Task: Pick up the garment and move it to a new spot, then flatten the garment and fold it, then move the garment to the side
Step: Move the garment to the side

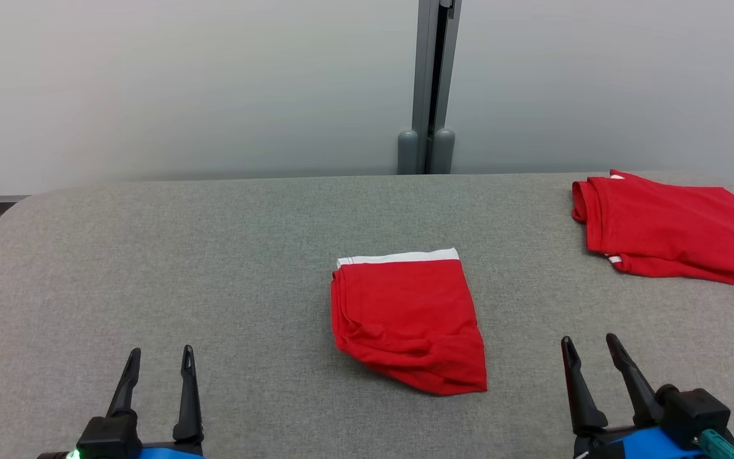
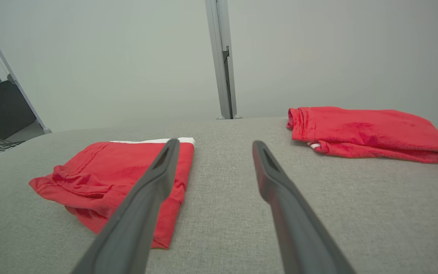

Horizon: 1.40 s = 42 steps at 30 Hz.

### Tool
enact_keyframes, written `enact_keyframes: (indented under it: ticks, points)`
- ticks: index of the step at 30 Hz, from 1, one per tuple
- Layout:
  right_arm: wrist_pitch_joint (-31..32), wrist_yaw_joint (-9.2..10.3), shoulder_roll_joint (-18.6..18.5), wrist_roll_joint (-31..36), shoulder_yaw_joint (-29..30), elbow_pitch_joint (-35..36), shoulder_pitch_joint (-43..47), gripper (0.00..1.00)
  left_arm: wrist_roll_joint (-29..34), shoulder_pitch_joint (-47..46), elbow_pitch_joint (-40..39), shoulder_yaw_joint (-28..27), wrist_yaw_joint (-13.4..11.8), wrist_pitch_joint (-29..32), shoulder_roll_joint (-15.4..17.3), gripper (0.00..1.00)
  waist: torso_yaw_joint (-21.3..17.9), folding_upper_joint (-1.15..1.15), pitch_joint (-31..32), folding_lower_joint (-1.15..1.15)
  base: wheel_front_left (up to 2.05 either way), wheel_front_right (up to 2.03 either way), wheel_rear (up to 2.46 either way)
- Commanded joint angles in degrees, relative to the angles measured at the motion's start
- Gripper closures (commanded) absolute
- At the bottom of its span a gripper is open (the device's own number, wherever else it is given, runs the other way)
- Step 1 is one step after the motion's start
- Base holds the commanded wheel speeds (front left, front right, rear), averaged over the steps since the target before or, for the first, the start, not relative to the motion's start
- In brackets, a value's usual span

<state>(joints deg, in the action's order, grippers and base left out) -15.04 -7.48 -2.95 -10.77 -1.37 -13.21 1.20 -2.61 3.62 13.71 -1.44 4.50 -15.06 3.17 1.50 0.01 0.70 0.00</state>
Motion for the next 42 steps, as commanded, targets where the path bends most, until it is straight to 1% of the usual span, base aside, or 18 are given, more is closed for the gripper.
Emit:
enact_keyframes:
  ticks: [1, 5, 10, 17, 21, 31, 37, 39, 42]
  points:
    - [-0.17, -0.03, 0.06, -0.79, -0.41, -0.48, -0.79, 0.0, -0.29, -0.55, -0.04, -0.19, -0.3, -0.13, 0.14, 0.0, 0.0, -0.01, -0.06, 0.0, 0.0, 0.0, 0.0]
    - [-0.16, -0.03, -0.23, 0.66, -2.14, -2.14, -5.31, 0.0, -0.38, -1.13, 0.04, -0.23, -0.07, -0.13, 0.35, 0.0, 0.41, -0.01, -0.32, 0.0, 0.0, 0.0, 0.0]
    - [1.24, -0.03, -1.19, 3.59, -4.83, -6.33, -13.17, 0.0, -0.34, -2.08, -0.23, 0.4, 0.0, -0.13, 0.28, 0.0, 1.58, -0.01, -1.36, 0.0, 0.0, 0.0, 0.0]
    - [3.7, -0.03, -0.83, 5.19, -6.21, -15.1, -23.41, 0.0, -1.0, -4.51, 0.17, 1.52, 0.31, -0.13, 0.07, 0.0, 4.51, -0.01, -4.28, 0.0, 0.0, 0.0, 0.0]
    - [4.94, -0.03, -0.57, 6.09, -5.12, -21.3, -27.41, 0.0, -1.38, -5.87, 0.47, 2.32, 0.36, -0.13, -0.03, 0.0, 6.4, -0.01, -6.15, 0.0, 0.0, 0.0, 0.0]
    - [3.63, -0.03, -0.34, 7.51, -1.47, -36.33, -31.21, 0.0, -2.36, -7.64, 0.97, 3.26, 0.16, -0.13, -0.18, 0.0, 9.51, -0.01, -9.2, 0.0, 0.0, 0.0, 0.0]
    - [2.32, -0.03, -0.23, 7.71, 0.04, -43.0, -32.73, 0.0, -2.67, -8.54, 0.81, 3.45, 0.17, -0.13, -0.24, 0.0, 10.46, -0.01, -10.29, 0.0, 0.0, 0.0, 0.0]
    - [2.06, -0.03, -0.12, 6.68, 0.52, -45.16, -33.21, 0.0, -2.73, -8.79, 0.76, 3.68, 0.17, -0.13, -0.26, 0.0, 10.68, -0.01, -10.69, 0.0, 0.0, 0.0, 0.0]
    - [1.76, -0.03, -0.02, 6.37, 0.03, -48.19, -33.88, 0.0, -2.79, -9.25, 1.13, 4.12, 0.33, -0.13, -0.26, 0.0, 11.04, -0.01, -11.05, 0.0, 0.0, 0.0, 0.0]
